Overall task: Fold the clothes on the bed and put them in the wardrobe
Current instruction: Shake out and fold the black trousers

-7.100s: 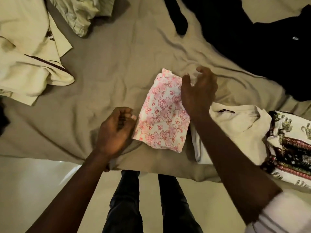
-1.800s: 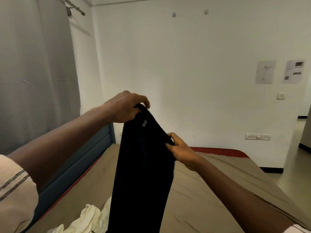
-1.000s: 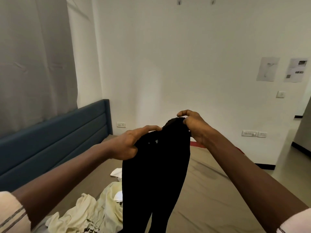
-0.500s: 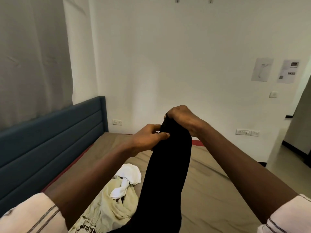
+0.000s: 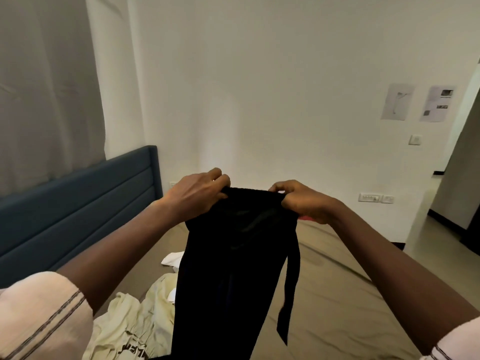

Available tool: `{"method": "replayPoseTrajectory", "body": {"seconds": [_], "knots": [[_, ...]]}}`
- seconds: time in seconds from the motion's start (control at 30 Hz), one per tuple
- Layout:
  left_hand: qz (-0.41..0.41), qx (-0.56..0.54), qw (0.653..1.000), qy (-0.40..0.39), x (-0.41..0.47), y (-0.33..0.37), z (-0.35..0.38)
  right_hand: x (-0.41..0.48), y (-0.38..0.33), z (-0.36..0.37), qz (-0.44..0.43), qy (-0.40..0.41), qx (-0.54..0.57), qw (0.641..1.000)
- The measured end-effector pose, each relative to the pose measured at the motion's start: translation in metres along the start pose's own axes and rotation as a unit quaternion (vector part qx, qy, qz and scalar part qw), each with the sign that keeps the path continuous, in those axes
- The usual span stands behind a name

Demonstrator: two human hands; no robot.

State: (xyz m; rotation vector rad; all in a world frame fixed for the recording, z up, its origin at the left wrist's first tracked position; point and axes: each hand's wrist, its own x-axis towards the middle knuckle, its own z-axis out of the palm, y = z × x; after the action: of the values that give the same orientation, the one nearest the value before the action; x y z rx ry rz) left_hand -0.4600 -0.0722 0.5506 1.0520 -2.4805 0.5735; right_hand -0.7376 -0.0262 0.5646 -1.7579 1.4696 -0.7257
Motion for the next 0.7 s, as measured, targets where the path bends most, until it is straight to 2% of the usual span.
{"method": "replayPoseTrajectory", "body": {"seconds": [0.07,0.13,0.2,0.3,0.4,0.47,0.57,0.63,0.7], "knots": [[-0.002,0.025,1.0,0.004,-0.006,-0.009,0.006,-0.002,0.002,0.001,-0.042,0.028,0.048,0.998],[0.012,0.02,1.0,0.005,-0.013,-0.016,0.015,-0.005,0.003,0.004,-0.099,0.058,0.033,0.993],[0.092,0.009,0.996,0.018,-0.022,-0.021,0.02,-0.008,0.003,0.007,-0.136,0.068,0.021,0.988],[0.23,0.046,0.971,0.044,-0.029,-0.025,0.022,-0.011,0.008,0.01,-0.174,0.073,-0.011,0.982],[0.293,0.056,0.954,0.037,-0.031,-0.032,0.02,-0.009,0.021,0.011,-0.188,0.079,-0.016,0.979],[0.296,0.073,0.952,-0.003,-0.031,-0.037,0.016,-0.008,0.029,0.012,-0.173,0.081,0.022,0.981],[0.227,0.077,0.967,-0.09,-0.034,-0.036,0.015,-0.006,0.026,0.015,-0.131,0.088,0.112,0.981],[0.205,0.027,0.967,-0.147,-0.043,-0.025,0.021,-0.003,0.019,0.02,-0.094,0.103,0.205,0.969],[0.21,0.05,0.958,-0.188,-0.055,-0.008,0.031,0.004,0.014,0.026,-0.075,0.122,0.265,0.954]]}}
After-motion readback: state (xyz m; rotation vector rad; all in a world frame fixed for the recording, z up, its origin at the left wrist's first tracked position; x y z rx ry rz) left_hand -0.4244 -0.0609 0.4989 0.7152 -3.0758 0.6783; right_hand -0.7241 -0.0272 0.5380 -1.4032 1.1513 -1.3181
